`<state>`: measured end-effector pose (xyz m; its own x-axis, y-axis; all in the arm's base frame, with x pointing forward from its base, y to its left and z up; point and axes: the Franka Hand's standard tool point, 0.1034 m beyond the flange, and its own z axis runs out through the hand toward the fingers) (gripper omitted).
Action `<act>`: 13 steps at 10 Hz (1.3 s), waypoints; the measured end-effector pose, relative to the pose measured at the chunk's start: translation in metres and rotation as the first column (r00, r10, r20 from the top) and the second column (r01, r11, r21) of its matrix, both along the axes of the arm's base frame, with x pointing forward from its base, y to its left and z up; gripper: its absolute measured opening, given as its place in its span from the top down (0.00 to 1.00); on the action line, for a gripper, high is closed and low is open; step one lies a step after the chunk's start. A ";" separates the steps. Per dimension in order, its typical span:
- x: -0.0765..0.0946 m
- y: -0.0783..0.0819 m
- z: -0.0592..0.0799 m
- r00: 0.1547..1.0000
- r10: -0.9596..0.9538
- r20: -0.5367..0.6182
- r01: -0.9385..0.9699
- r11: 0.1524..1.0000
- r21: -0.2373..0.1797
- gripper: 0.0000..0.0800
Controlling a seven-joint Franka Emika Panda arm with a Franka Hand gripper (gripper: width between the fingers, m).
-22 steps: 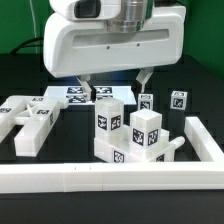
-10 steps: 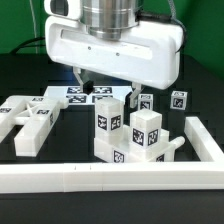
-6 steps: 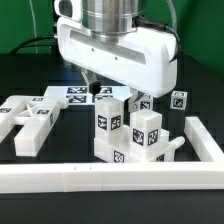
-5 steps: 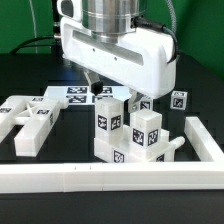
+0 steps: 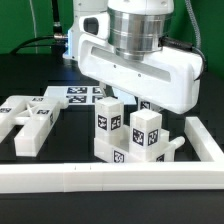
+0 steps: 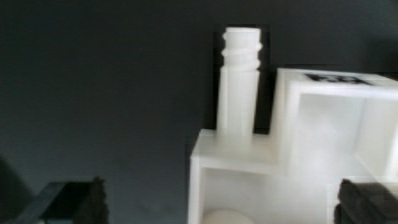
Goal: Assemble chair
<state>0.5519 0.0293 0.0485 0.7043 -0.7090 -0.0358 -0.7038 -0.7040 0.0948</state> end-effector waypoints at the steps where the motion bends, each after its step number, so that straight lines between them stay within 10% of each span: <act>1: 0.000 0.000 0.000 1.000 0.000 -0.001 0.000 1.000 0.000 0.19; 13: -0.018 -0.003 -0.039 0.999 0.042 -0.033 -0.042 0.999 -0.021 0.24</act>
Offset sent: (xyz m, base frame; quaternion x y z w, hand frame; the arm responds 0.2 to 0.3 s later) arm -0.0077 -0.0183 -0.0082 0.0041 0.0129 -0.0266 0.9996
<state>0.5338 0.0262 0.0091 0.7322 -0.6797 -0.0442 -0.6700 -0.7304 0.1332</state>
